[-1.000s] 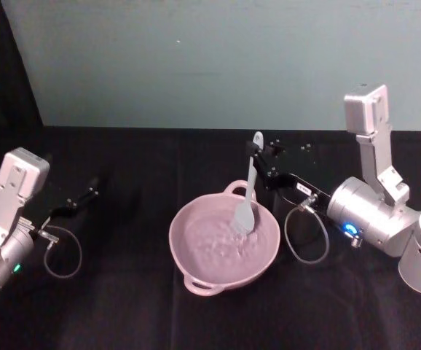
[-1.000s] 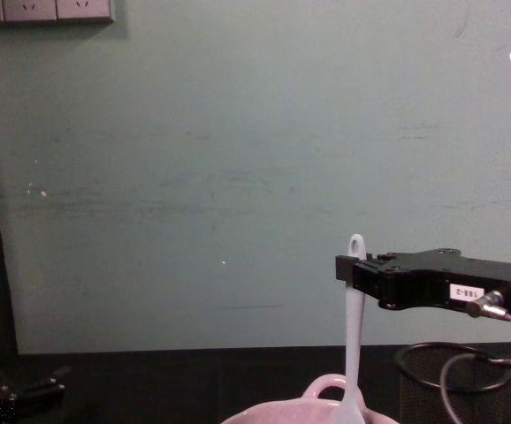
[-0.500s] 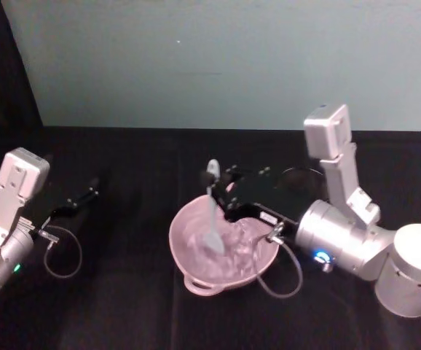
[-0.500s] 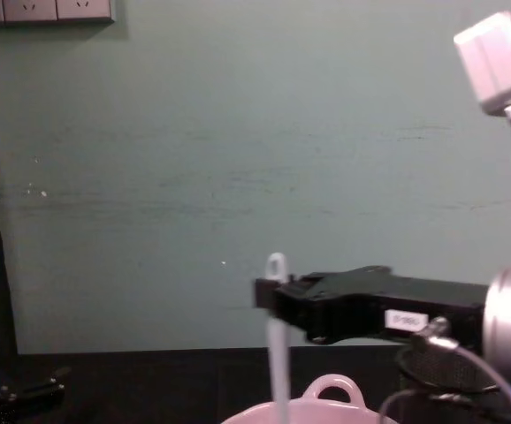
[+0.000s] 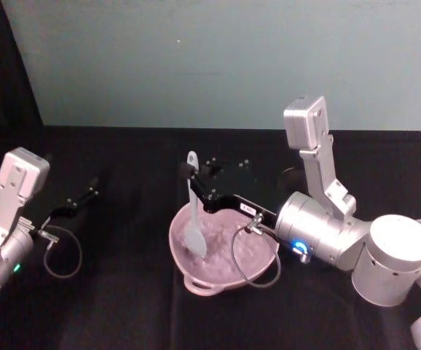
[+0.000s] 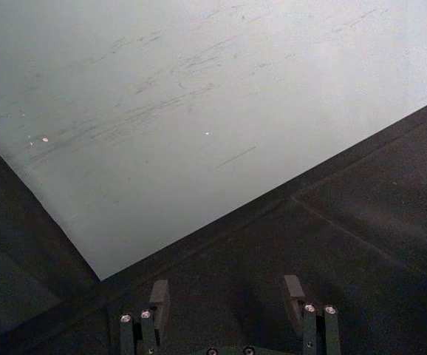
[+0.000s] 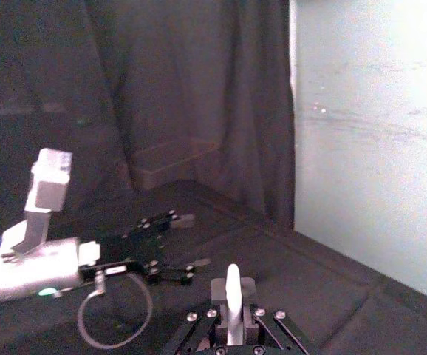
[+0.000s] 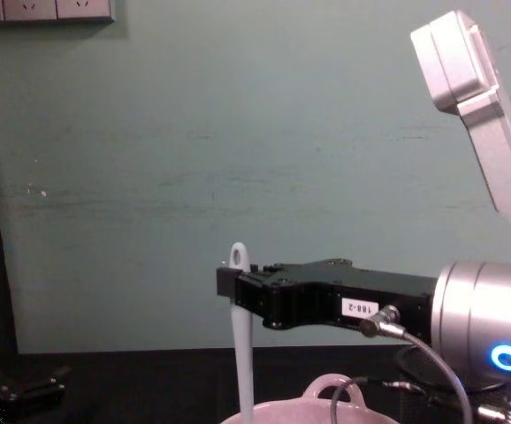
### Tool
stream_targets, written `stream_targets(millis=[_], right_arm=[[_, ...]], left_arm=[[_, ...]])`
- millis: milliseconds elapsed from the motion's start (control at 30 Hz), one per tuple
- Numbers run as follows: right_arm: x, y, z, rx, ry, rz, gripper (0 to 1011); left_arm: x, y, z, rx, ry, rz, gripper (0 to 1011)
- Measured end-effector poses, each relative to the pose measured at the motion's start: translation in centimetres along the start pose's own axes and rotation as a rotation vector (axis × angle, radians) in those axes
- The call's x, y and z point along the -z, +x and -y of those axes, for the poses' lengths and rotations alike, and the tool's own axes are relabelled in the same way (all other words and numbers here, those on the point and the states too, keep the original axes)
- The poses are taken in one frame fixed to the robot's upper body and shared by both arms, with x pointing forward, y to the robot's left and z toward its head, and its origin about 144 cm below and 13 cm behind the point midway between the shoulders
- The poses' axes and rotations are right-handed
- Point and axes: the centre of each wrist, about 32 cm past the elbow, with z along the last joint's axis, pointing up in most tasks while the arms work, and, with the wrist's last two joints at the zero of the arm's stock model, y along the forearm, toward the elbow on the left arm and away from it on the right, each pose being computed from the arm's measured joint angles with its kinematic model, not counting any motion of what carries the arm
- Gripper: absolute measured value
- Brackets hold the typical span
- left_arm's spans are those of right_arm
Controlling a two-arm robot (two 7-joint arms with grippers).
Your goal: Use the one hand to pick up the spoon and stir the clear water in the bowl.
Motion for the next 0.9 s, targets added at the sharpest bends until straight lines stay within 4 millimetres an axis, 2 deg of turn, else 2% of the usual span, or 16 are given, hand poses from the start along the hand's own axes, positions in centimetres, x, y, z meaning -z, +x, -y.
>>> stream_targets(millis=[333, 500, 700, 900], right_arm=[[0.2, 2.5, -0.1, 0.094, 0.0, 0.0, 118], [0.1, 3.8, 1.2, 0.171, -0.007, 0.013, 118], [-0.3, 4.3, 2.7, 0.208, -0.01, 0.03, 118], [-0.4, 3.5, 3.9, 0.196, -0.021, 0.044, 118]], left_arm=[[0.0, 0.0, 0.0, 0.0, 0.0, 0.0, 1005], [0.0, 0.0, 0.0, 0.0, 0.0, 0.0, 1005], [0.0, 0.0, 0.0, 0.0, 0.0, 0.0, 1005], [0.0, 0.0, 0.0, 0.0, 0.0, 0.0, 1005]])
